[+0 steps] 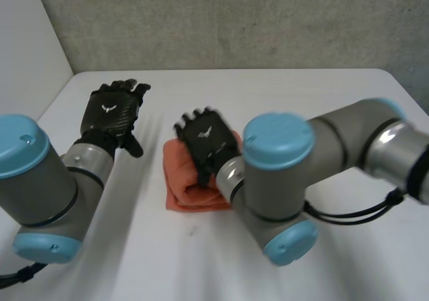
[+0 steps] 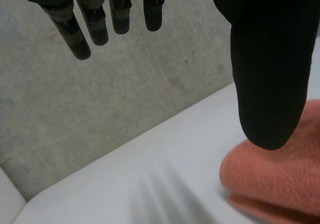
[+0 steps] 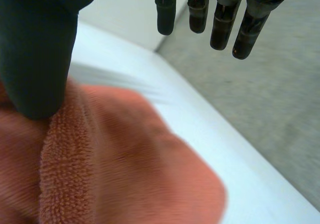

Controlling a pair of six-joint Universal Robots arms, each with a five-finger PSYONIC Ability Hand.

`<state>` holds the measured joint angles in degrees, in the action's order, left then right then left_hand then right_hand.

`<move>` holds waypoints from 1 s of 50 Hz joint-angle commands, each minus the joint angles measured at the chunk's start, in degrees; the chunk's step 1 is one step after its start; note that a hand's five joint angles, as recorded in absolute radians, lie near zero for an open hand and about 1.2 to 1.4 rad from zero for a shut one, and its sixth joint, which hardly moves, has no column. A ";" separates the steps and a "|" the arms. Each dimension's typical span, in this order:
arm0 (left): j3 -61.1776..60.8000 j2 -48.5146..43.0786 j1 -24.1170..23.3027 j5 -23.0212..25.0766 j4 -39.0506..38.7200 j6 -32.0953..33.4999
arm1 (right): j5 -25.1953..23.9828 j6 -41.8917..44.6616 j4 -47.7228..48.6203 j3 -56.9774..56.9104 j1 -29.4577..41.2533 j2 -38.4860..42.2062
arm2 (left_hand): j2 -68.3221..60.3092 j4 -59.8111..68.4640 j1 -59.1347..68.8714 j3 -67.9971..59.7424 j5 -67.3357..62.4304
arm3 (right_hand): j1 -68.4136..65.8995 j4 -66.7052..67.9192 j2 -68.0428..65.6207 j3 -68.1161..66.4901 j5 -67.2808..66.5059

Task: Fold the laundry

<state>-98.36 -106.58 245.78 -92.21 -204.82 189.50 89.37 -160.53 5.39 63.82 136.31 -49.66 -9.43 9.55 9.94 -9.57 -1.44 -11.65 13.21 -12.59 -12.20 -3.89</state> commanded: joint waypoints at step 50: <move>15.49 12.08 -3.21 -2.80 14.97 0.09 | -0.08 -14.11 -9.71 5.59 -22.22 -29.76 | -0.57 0.45 0.06 -0.43 1.44 | 1.65 -3.21 2.59 2.20 3.89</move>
<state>-81.58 -103.35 238.73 -95.10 -190.78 191.13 86.07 -175.39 -7.09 61.47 119.09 -65.98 -9.43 9.55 9.94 -9.57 -1.43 -11.65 13.21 -12.59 -12.20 -3.64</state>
